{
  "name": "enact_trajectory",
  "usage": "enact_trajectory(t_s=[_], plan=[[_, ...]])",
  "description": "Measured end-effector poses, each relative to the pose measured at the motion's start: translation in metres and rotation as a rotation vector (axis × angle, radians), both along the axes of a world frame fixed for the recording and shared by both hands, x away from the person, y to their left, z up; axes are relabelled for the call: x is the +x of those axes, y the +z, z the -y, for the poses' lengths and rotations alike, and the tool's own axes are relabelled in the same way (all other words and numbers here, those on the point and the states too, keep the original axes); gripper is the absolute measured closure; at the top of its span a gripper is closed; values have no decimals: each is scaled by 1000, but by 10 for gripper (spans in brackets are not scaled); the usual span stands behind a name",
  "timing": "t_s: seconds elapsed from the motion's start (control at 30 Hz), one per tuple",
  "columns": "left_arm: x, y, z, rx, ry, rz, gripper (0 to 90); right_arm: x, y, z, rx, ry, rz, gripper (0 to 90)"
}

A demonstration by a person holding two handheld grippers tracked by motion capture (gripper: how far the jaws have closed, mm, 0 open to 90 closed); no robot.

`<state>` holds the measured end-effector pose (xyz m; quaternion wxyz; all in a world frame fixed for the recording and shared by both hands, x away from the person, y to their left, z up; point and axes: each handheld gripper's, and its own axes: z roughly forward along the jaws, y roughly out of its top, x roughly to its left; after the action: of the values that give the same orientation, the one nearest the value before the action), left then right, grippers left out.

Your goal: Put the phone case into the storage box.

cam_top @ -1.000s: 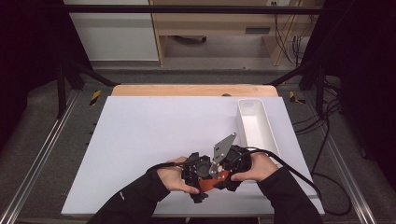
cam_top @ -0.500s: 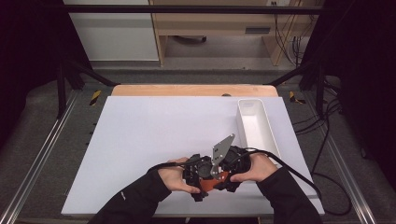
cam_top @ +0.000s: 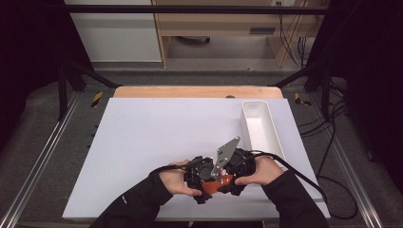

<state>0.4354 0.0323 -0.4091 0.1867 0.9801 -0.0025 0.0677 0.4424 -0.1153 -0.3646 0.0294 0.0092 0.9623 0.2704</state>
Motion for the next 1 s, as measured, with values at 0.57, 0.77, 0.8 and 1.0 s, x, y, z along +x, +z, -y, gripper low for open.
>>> enact_trajectory(t_s=[0.57, 0.77, 0.8, 1.0], plan=[[5, 0, -17, -68, 36, -11, 155, -3, 12, 11, 101, -32, 45, 49], [6, -2, -24, -116, 61, -29, 154, -3, 21, 22, 162, -50, 63, 39], [6, -2, -26, -123, 65, -25, 154, -3, 22, 25, 176, -57, 63, 39], [8, -2, -37, -166, 75, -39, 154, -3, 20, 35, 246, -73, 54, 37]])
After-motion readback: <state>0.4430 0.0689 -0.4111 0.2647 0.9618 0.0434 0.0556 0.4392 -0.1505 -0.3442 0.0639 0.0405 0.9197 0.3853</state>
